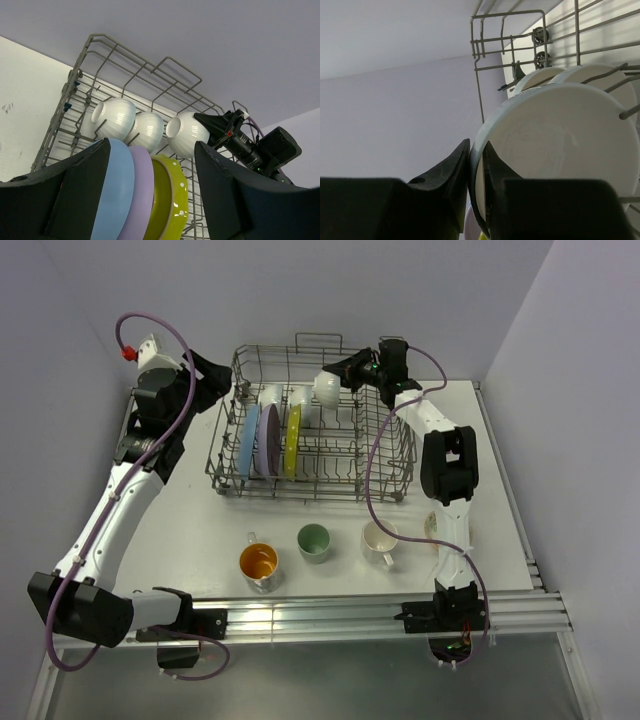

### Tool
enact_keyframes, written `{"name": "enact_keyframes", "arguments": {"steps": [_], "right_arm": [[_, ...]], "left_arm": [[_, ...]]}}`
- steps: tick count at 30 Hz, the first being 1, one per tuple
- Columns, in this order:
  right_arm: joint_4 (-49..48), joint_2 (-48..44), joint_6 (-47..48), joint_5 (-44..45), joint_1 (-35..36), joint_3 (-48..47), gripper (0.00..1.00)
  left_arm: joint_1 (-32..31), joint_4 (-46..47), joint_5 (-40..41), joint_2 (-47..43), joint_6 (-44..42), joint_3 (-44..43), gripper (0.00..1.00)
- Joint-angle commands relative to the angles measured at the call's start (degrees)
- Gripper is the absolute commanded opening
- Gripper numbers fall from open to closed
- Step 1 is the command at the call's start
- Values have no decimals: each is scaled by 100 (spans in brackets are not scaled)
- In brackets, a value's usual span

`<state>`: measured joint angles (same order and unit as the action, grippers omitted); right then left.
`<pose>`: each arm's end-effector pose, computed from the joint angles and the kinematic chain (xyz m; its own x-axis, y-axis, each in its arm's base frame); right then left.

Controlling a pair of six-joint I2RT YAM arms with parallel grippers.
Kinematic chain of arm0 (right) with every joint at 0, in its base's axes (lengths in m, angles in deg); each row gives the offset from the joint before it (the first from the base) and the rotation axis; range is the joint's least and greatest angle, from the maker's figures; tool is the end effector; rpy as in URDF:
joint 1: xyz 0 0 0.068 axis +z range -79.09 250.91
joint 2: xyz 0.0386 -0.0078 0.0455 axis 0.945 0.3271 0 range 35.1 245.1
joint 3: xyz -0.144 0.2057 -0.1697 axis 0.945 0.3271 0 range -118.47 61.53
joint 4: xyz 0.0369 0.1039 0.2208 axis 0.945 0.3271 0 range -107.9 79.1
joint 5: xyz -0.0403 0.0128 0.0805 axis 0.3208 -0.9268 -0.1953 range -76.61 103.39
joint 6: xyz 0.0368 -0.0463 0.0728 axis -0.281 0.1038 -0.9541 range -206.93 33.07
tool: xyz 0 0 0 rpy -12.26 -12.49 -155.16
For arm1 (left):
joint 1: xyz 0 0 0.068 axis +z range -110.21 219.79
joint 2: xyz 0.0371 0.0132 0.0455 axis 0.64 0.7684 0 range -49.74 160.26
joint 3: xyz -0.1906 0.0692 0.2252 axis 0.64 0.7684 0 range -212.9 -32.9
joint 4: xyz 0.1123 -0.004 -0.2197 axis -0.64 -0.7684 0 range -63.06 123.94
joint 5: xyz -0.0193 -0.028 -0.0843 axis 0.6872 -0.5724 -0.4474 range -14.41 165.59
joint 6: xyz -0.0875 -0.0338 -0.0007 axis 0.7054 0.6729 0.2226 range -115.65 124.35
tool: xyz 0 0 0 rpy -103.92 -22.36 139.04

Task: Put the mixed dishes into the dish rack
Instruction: Insert the bowl into the dish rack

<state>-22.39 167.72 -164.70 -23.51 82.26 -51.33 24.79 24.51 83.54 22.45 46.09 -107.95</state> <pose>0.5710 0.1666 0.2724 -0.7636 0.6438 -0.0498 0.0986 0.1924 0.9763 0.3049 -0.0696 0.4478 -0.1647 -0.6385 -0.7518 0.0188 0.7600 -0.6496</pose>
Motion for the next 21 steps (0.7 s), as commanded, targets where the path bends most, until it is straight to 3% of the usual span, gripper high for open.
{"name": "enact_keyframes", "arguments": {"steps": [1, 6, 12, 21], "right_arm": [[185, 256, -203, -343, -265, 282, 19], [150, 159, -168, -370, -292, 431, 13], [168, 89, -141, -317, -388, 466, 13], [133, 54, -62, -352, -476, 668, 26]], "left_arm": [[15, 64, 67, 24, 107, -265, 75], [24, 90, 49, 33, 89, -247, 75], [24, 82, 49, 33, 63, -265, 75], [15, 117, 5, 103, 63, -309, 75]]}}
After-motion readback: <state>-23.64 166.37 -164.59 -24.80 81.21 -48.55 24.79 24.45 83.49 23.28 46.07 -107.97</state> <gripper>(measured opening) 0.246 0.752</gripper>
